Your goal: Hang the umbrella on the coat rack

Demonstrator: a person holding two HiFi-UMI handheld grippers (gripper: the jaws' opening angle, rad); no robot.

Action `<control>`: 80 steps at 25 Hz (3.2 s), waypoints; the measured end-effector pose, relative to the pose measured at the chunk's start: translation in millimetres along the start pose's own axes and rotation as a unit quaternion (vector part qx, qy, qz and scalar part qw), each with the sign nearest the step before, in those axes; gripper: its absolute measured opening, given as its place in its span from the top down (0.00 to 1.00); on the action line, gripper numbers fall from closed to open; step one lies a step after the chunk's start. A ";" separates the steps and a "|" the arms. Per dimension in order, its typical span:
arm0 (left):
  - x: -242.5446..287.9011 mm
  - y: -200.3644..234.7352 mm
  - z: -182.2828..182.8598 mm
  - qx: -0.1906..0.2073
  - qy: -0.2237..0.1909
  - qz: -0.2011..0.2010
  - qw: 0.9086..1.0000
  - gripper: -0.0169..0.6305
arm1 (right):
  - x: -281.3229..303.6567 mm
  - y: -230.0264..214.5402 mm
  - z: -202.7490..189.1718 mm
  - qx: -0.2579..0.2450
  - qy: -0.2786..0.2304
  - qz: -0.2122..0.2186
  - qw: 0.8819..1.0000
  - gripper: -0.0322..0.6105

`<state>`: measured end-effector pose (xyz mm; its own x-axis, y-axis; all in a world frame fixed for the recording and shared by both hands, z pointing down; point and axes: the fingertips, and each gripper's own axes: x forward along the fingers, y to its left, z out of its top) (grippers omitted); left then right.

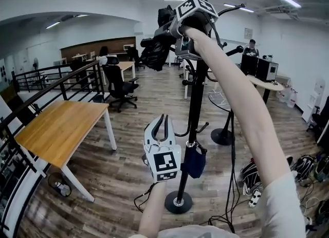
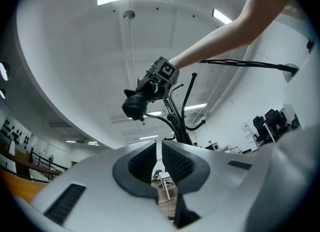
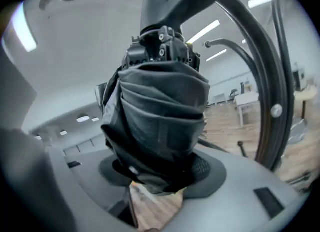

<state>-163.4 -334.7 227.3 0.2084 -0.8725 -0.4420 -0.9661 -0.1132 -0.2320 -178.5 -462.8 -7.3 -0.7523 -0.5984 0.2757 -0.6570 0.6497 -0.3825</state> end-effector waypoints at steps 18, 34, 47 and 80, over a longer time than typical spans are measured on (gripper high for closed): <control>16.6 -10.3 -34.7 -0.013 0.033 -0.013 0.999 0.93 | 31.3 -74.4 -52.8 0.005 0.053 -0.022 0.998 0.54; 16.4 -33.7 -65.9 -0.031 0.065 -0.028 0.997 0.93 | 31.5 -90.8 -61.5 -0.028 0.018 -0.040 0.999 0.53; 4.9 -38.0 -71.5 -0.028 0.076 -0.026 0.996 0.93 | 7.3 -106.2 -77.7 -0.061 -0.054 -0.092 0.992 0.48; -35.5 -65.2 -13.5 -0.059 0.007 -0.060 0.996 0.93 | -173.5 -122.6 -265.2 -0.318 -0.267 -0.142 0.899 0.47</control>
<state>-109.8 -302.7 269.8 0.3221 -0.8557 -0.4050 -0.9457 -0.2711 -0.1794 19.4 -314.3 225.7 -0.5297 -0.8122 -0.2445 -0.8422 0.4697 0.2646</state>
